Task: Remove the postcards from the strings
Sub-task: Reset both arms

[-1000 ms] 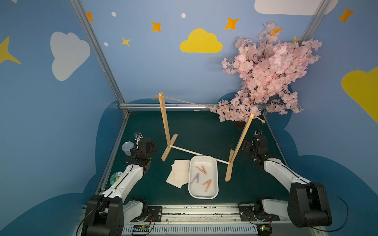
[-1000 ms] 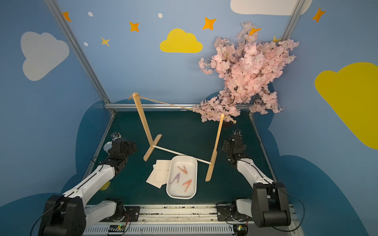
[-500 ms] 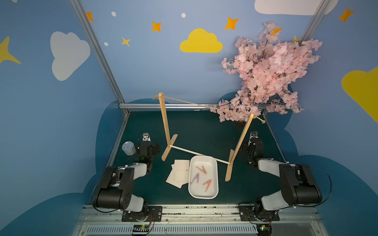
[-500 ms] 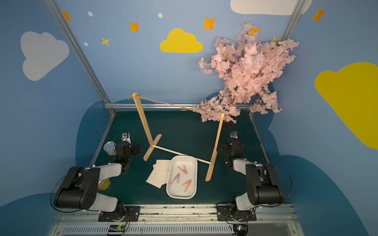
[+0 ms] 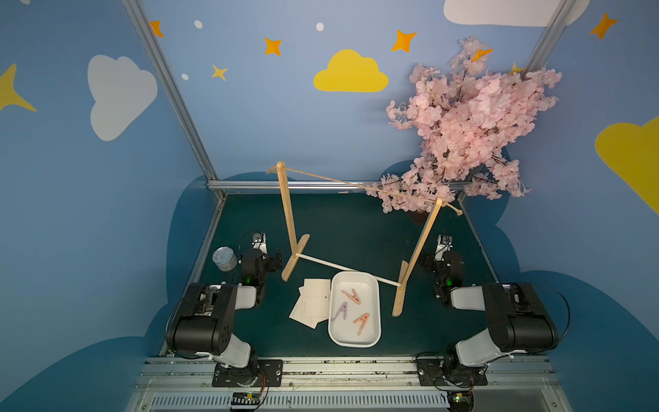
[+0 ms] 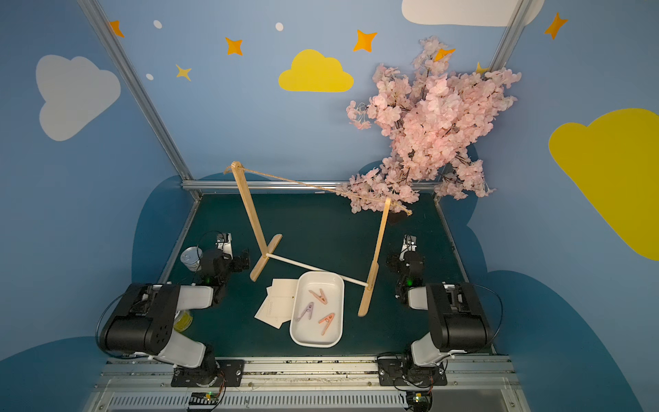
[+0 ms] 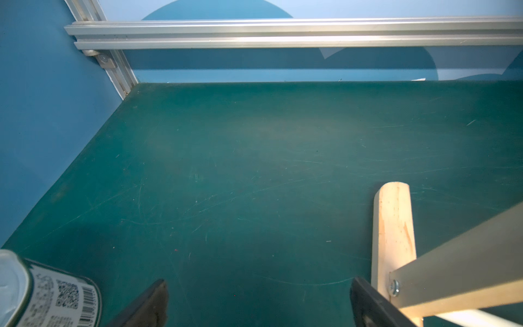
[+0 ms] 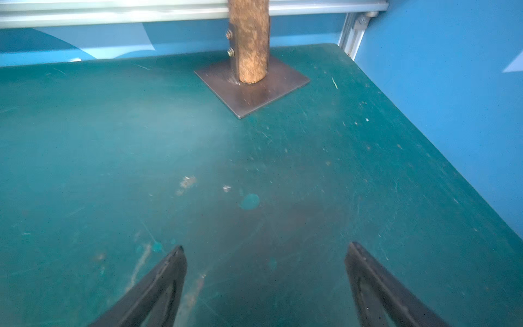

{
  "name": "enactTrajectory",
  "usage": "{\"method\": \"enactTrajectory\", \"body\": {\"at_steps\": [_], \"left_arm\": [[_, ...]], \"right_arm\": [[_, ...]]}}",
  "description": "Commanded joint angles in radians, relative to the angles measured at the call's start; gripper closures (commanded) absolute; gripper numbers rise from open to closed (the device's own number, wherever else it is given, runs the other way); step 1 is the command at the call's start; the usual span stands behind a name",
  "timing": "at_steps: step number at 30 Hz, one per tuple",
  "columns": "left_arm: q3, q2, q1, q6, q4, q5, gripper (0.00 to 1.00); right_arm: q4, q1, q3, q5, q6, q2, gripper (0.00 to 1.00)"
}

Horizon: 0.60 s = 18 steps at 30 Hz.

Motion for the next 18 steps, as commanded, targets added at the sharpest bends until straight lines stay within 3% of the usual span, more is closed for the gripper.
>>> {"method": "enactTrajectory", "body": {"at_steps": [1,18], "left_arm": [[-0.001,0.001,0.009,0.009,0.023,0.021,0.01],[-0.002,0.001,0.010,0.009,0.022,0.022,0.01]], "right_arm": [[0.052,0.001,-0.004,-0.016,-0.011,-0.002,0.11],[0.033,0.002,0.005,-0.013,-0.010,-0.006,0.11]]}}
